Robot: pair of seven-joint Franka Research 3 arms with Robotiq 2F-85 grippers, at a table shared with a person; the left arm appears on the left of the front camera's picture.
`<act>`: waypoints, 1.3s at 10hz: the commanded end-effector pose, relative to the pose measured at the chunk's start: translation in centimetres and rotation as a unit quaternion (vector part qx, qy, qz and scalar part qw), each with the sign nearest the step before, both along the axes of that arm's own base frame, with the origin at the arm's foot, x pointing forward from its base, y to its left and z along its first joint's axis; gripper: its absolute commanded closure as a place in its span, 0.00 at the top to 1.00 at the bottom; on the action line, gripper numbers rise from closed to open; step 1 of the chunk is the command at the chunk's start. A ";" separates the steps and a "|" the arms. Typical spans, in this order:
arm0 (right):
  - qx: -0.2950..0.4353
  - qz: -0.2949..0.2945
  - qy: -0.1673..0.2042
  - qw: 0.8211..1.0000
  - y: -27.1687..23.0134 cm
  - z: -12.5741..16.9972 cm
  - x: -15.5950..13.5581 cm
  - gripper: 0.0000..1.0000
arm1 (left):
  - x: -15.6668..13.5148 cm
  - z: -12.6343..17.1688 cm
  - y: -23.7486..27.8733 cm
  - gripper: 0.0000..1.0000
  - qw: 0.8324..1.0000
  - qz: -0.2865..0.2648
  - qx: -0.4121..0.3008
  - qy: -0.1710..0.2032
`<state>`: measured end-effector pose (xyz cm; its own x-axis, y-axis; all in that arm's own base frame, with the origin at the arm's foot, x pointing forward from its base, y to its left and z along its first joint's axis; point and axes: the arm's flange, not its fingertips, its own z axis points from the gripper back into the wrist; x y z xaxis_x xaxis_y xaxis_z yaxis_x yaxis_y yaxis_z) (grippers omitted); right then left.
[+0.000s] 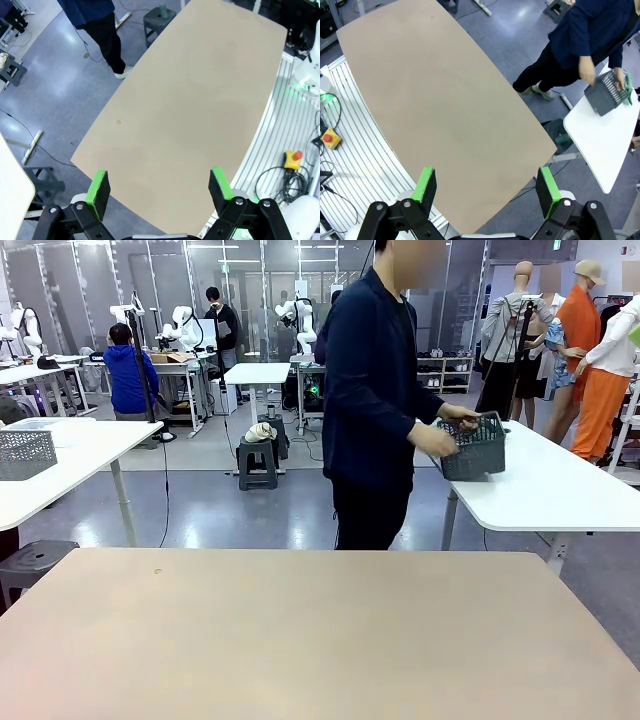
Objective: Fold the towels and place them in the basket.
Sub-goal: When a person lays out a Towel with hook on the table, fold it in half twice.
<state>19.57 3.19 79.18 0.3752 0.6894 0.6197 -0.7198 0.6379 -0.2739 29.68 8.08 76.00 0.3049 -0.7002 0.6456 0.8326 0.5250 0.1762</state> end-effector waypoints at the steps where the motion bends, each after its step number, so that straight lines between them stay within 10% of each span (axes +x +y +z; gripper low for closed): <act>1: 0.000 0.002 0.000 1.000 0.1 0.0 0.0 1.00 | 0.0 0.0 0.0 1.00 1.000 -0.003 0.001 -0.002; 13: 0.000 0.002 0.000 1.000 0.1 0.0 0.0 1.00 | 0.0 0.0 0.0 1.00 1.000 -0.003 0.001 -0.002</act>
